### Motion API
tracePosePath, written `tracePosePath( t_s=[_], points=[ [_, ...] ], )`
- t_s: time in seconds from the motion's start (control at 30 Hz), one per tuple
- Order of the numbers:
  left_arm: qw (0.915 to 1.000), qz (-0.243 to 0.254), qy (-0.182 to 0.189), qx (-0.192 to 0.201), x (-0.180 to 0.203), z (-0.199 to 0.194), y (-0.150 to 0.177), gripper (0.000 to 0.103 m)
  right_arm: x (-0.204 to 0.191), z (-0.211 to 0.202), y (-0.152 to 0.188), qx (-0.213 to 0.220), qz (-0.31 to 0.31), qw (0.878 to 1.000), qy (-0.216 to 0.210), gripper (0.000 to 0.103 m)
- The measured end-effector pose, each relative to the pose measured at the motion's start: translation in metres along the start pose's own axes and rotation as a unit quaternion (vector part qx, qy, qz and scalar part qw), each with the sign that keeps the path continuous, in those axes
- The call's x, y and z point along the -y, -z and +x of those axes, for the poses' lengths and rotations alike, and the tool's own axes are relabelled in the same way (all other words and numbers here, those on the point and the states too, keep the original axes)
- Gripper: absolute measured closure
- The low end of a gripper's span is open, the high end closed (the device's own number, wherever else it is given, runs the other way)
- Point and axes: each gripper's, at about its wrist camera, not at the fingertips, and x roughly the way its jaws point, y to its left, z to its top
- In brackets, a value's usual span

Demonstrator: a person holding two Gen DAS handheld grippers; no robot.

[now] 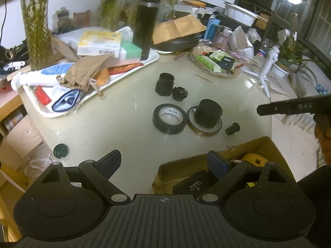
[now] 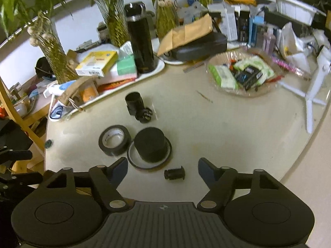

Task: Organize rigid objects
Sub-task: 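Lower the right gripper onto the black plug and close it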

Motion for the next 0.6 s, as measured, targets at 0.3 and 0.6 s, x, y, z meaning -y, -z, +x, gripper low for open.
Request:
tracePosePath(
  t_s=[0.3, 0.6],
  points=[
    [0.9999, -0.009, -0.007, 0.008, -0.003, 0.002, -0.001, 0.012, 0.010, 0.044, 0.004, -0.041, 0.002, 0.999, -0.004, 0.037],
    [1.0000, -0.006, -0.006, 0.004, -0.002, 0.005, 0.000, 0.012, 0.006, 0.086, 0.008, -0.082, -0.016, 0.996, 0.019, 0.039]
  ],
)
